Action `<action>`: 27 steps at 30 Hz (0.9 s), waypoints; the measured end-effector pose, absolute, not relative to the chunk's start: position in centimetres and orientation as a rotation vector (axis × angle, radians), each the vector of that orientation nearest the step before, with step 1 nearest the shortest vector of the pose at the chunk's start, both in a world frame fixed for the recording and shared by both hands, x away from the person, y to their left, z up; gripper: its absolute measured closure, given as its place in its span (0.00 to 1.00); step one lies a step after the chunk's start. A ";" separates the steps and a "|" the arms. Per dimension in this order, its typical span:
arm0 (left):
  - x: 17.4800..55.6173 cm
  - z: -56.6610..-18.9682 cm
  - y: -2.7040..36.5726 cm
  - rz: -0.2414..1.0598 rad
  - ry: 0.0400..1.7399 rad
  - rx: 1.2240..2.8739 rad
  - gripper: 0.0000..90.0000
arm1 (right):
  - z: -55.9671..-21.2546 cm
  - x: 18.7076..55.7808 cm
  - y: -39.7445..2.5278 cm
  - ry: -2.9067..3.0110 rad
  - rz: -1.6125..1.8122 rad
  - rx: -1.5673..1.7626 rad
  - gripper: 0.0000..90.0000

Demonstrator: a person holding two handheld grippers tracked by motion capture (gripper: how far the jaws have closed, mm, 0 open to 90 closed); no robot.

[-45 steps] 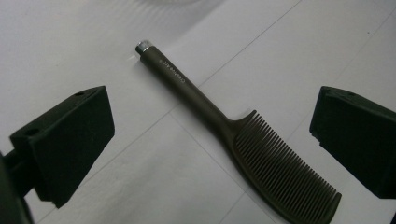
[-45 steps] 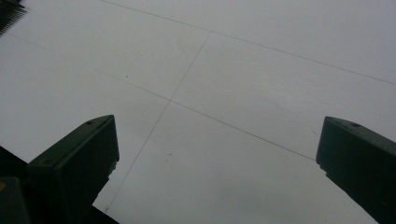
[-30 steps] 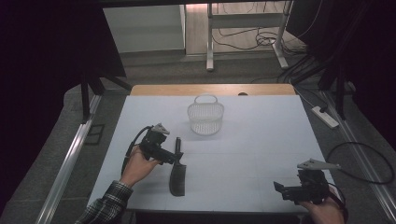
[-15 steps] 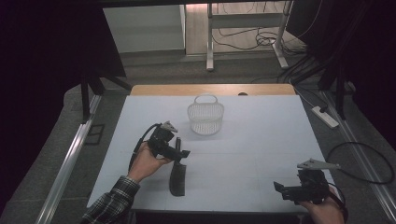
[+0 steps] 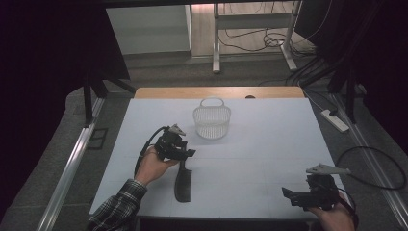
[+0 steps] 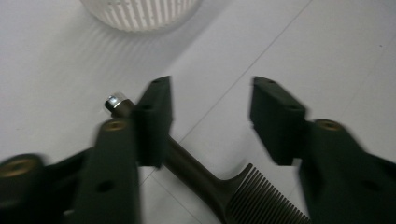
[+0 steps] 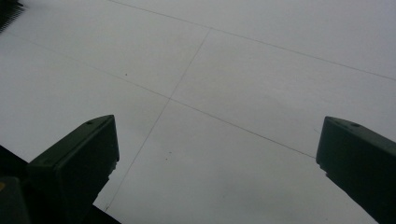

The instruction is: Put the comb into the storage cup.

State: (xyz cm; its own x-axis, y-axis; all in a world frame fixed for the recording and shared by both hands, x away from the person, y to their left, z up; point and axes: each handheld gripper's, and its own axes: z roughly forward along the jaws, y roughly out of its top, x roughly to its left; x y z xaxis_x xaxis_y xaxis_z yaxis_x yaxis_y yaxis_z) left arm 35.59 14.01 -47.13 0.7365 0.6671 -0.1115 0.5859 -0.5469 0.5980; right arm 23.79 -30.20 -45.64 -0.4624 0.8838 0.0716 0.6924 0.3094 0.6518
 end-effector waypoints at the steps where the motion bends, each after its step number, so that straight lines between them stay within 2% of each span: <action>1: 35.6 -47.2 14.0 0.168 0.938 2.314 0.67 | -45.6 23.8 -30.2 2.282 0.905 1.424 0.00; 5: 35.9 -47.4 13.8 0.137 0.928 2.317 0.92 | -45.7 23.8 -30.2 2.285 0.902 1.429 0.00; 7: 35.9 -47.5 13.8 0.123 0.915 2.318 0.97 | -45.7 23.8 -30.2 2.285 0.902 1.429 0.00; 27: 36.4 -50.6 13.1 0.074 0.938 2.420 0.99 | -45.7 23.8 -30.2 2.291 0.903 1.427 0.00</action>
State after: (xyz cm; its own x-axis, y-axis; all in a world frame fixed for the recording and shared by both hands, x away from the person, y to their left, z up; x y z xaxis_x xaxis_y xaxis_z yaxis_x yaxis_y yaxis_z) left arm 36.41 13.12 -50.65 0.7563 0.6395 -0.1379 0.6100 -0.6131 0.5019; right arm 23.84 -30.22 -45.68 -0.4644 0.8823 0.0766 0.6974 0.3110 0.6457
